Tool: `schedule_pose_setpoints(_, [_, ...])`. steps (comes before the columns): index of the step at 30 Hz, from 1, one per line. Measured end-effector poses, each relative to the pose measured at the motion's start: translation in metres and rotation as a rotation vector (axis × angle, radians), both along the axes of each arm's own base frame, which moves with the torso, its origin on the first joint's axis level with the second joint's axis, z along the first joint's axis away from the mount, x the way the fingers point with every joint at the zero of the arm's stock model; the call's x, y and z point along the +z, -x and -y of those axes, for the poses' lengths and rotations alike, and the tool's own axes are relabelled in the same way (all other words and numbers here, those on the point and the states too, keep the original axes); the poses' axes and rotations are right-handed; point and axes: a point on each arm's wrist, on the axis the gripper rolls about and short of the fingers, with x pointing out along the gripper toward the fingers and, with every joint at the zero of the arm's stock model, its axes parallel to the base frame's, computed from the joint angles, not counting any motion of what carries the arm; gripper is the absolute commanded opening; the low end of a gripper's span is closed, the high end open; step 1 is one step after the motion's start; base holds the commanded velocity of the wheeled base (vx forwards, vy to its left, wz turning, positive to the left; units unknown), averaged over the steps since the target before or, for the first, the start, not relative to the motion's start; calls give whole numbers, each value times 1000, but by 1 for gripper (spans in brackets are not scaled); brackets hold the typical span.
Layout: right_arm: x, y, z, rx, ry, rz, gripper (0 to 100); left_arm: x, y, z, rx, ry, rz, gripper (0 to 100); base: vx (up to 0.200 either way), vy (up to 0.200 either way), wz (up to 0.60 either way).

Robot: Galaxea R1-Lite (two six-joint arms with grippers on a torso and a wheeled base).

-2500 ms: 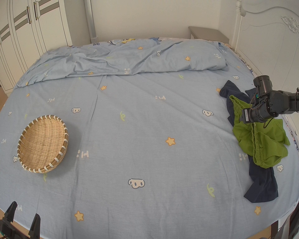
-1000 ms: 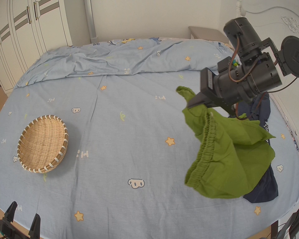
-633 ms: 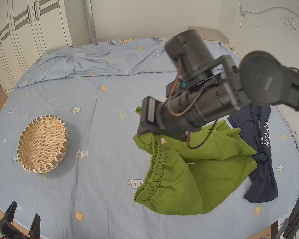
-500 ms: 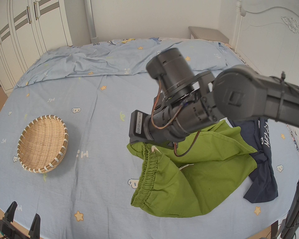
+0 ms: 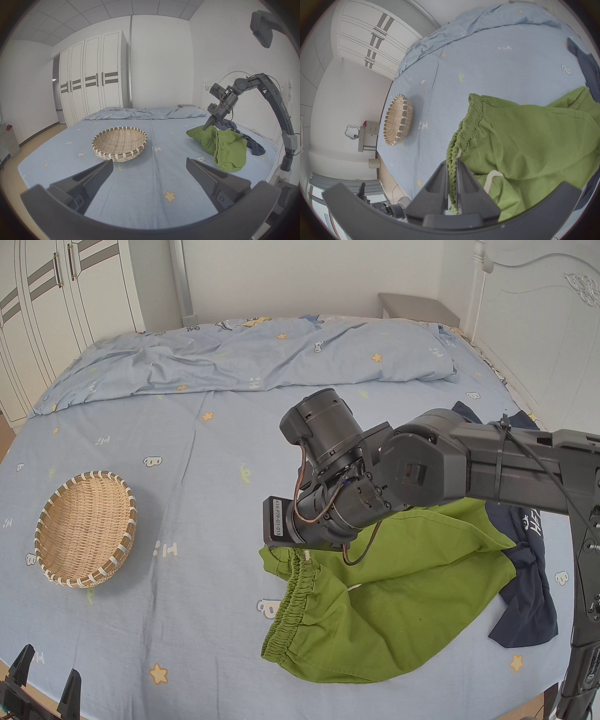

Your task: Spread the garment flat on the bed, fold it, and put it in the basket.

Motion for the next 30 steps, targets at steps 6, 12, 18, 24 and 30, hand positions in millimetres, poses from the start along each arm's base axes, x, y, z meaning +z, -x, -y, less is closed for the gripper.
schedule_pose_setpoints(6, [-9, -5, 0, 19, 28, -5, 0, 0, 0, 0, 0, 0, 0, 100, 0, 0, 0])
schedule_pose_setpoints(12, [-42, -7, -1, 33, 151, -109, 100, 0, 0, 0, 0, -1, 0, 100, 0, 0, 0])
schedule_pose_setpoints(18, [-49, -5, 4, 35, 201, -159, 100, 0, 0, 0, -4, -8, 1, 100, 0, 0, 0])
schedule_pose_setpoints(24, [-33, -4, 13, 56, 136, -192, 100, 0, 0, 0, -2, -13, 2, 100, 0, 0, 0])
schedule_pose_setpoints(30, [-4, -4, 35, 32, 73, -192, 100, 5, 1, 0, 10, -1, 25, 100, 0, 0, 0])
